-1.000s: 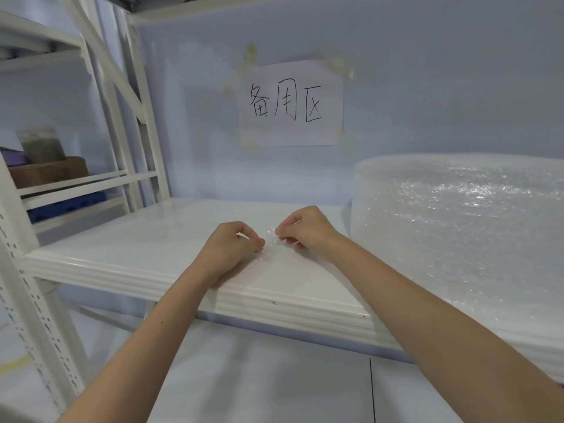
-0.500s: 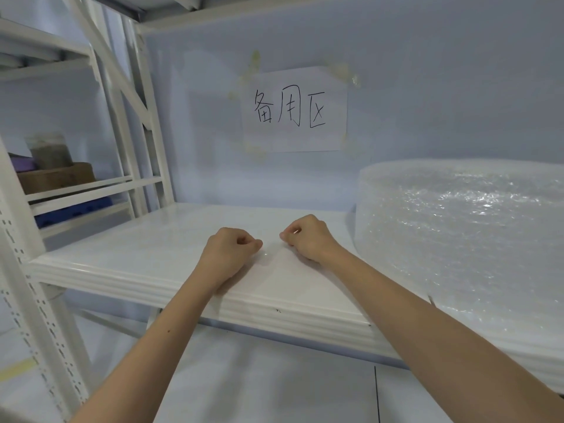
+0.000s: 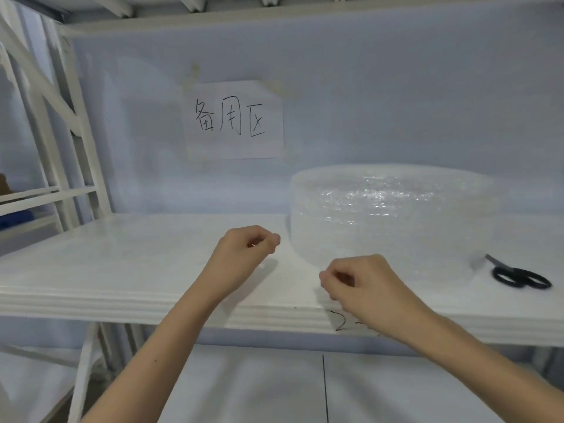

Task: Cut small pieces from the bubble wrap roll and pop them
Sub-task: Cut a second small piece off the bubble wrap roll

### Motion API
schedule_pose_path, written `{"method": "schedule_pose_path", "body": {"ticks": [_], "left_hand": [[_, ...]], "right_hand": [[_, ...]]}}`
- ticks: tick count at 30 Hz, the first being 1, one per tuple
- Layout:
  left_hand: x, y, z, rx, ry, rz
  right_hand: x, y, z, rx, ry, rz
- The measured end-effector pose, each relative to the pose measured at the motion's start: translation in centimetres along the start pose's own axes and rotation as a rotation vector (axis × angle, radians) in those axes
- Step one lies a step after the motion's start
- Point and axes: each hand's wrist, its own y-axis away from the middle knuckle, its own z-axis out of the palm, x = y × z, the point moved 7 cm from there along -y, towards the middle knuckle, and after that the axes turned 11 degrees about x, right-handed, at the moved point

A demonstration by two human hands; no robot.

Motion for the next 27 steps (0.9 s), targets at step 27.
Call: {"method": "schedule_pose_path", "body": {"ticks": [27], "left_hand": [[6.7, 5.7, 11.5, -0.263, 0.183, -0.014]], "right_hand": [[19.6, 1.5, -21.4, 0.051, 0.755, 0.595]]}}
